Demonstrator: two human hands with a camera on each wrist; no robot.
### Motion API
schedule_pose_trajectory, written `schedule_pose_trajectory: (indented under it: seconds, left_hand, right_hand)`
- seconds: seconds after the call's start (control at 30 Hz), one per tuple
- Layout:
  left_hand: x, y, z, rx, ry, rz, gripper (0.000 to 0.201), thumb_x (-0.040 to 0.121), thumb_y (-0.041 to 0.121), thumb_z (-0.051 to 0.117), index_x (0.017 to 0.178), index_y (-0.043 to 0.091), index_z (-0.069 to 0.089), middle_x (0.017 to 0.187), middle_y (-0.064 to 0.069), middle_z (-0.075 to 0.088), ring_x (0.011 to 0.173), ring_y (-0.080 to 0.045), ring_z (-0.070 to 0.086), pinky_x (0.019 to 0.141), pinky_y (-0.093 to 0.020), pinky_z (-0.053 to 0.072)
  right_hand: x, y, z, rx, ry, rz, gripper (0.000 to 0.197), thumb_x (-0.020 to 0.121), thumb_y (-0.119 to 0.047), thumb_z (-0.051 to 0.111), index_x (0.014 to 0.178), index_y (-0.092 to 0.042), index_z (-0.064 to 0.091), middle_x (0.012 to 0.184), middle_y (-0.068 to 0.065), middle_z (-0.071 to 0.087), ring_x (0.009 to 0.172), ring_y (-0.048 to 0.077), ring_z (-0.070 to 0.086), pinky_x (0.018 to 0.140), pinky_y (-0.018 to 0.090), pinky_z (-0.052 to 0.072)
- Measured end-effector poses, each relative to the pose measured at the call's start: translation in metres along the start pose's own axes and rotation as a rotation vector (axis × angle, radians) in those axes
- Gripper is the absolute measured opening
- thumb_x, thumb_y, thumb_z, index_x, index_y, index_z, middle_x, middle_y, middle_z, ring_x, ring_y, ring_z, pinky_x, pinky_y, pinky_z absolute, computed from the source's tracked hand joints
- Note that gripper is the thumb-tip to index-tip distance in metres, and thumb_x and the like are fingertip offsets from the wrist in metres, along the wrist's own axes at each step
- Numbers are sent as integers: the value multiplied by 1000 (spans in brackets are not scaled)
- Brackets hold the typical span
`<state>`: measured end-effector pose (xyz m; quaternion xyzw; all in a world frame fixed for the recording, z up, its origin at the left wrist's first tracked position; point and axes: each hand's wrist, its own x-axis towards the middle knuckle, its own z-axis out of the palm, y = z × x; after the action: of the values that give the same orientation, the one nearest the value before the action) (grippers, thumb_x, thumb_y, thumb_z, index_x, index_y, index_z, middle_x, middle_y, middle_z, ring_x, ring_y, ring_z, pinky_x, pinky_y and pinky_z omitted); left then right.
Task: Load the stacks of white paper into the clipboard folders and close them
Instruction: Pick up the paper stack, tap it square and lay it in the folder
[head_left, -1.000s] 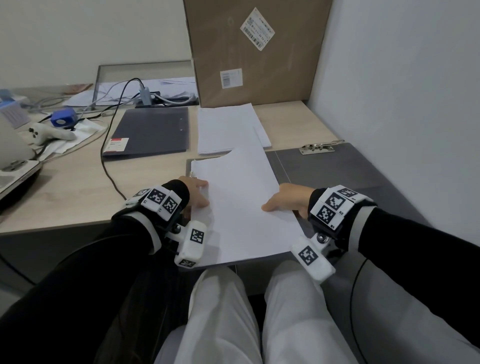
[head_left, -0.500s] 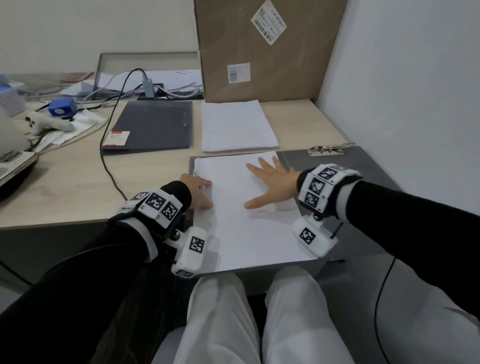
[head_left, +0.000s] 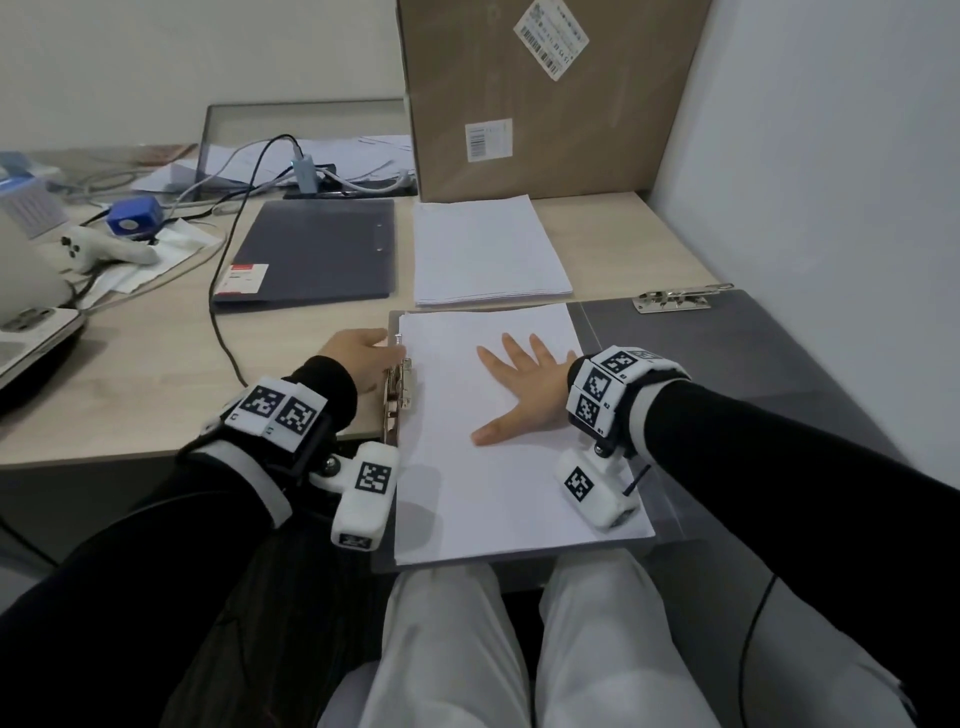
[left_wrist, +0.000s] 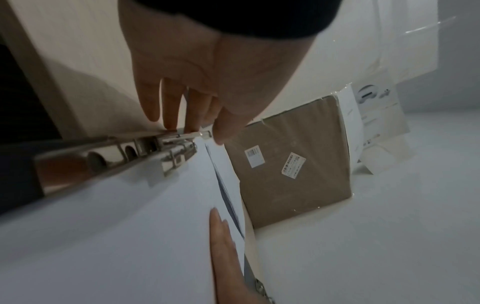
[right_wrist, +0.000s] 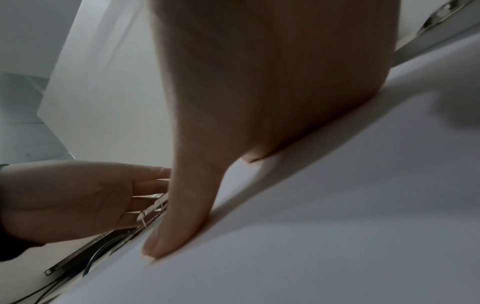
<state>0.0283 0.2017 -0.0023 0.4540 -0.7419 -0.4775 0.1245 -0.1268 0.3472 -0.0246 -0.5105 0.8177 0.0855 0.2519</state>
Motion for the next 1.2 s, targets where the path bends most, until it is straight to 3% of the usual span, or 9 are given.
schedule_pose_trajectory:
  seconds: [0.1, 0.23, 0.37, 0.6, 0.87, 0.97, 1.07, 1.13, 1.2]
  left_hand:
    - [-1, -2, -9, -65, 43, 60, 25, 87, 30, 59, 95, 11, 72, 86, 2, 69, 88, -13, 62, 82, -27, 47]
    - [-2, -7, -32, 6, -129, 70, 19, 77, 40, 70, 69, 22, 71, 100, -3, 72, 107, -16, 63, 93, -30, 44]
    - [-5, -15, -41, 289, -428, 81, 68, 28, 70, 78, 88, 43, 66, 123, 9, 59, 122, -12, 47, 108, -31, 34]
    - [-13, -17, -22, 731, -487, 231, 112, 48, 59, 67, 144, 22, 24, 134, 3, 53, 120, -18, 51, 108, -35, 37]
    - [-15, -23, -26, 749, -449, 180, 113, 60, 47, 74, 150, 26, 8, 145, 1, 44, 130, -22, 44, 111, -37, 33]
    - [-20, -23, -26, 663, -500, 166, 125, 46, 57, 66, 150, 23, 6, 147, 0, 41, 135, -22, 39, 115, -38, 29]
    - [-22, -15, -23, 674, -521, 130, 100, 71, 35, 73, 148, 15, 13, 141, 5, 42, 135, -21, 39, 104, -15, 25]
    - [-18, -1, -24, 696, -485, 86, 81, 78, 39, 68, 145, 19, 27, 137, 8, 44, 134, -19, 40, 98, -14, 26]
    - [-2, 13, -27, 594, -373, 46, 70, 78, 45, 65, 139, 19, 41, 136, 1, 53, 128, -22, 48, 103, -29, 35]
  right_hand:
    - [-2, -1, -2, 8, -4, 5, 119, 60, -87, 49, 145, -43, -22, 156, -9, -30, 145, 25, -28, 114, 58, -9]
    - [-4, -2, -2, 12, 1, 8, 118, 60, -87, 49, 145, -43, -21, 156, -9, -30, 145, 25, -28, 114, 57, -9]
    - [-4, -2, -1, 12, 6, 6, 117, 61, -87, 48, 145, -44, -20, 157, -8, -29, 145, 25, -27, 113, 58, -8]
    - [-2, -1, -2, 3, -4, 2, 117, 60, -87, 48, 145, -45, -21, 156, -9, -30, 144, 25, -28, 114, 59, -8]
    - [2, 2, 1, 7, 13, -12, 116, 60, -87, 48, 145, -45, -20, 157, -9, -28, 145, 26, -27, 113, 59, -8]
    - [2, 3, 2, 18, 13, -20, 114, 62, -87, 47, 145, -46, -19, 157, -9, -27, 145, 25, -26, 113, 59, -8]
    - [1, 4, -1, 57, -1, -26, 104, 68, -86, 40, 146, -46, -15, 158, -10, -23, 146, 24, -23, 115, 57, -8]
    - [-1, 6, -14, 148, -15, -45, 89, 81, -75, 38, 151, -38, -2, 161, -6, -12, 149, 24, -13, 119, 52, -4]
    - [-1, 12, -33, 330, 91, -64, 70, 91, -56, 43, 151, -23, 26, 161, -1, 16, 149, 22, 13, 121, 39, 10]
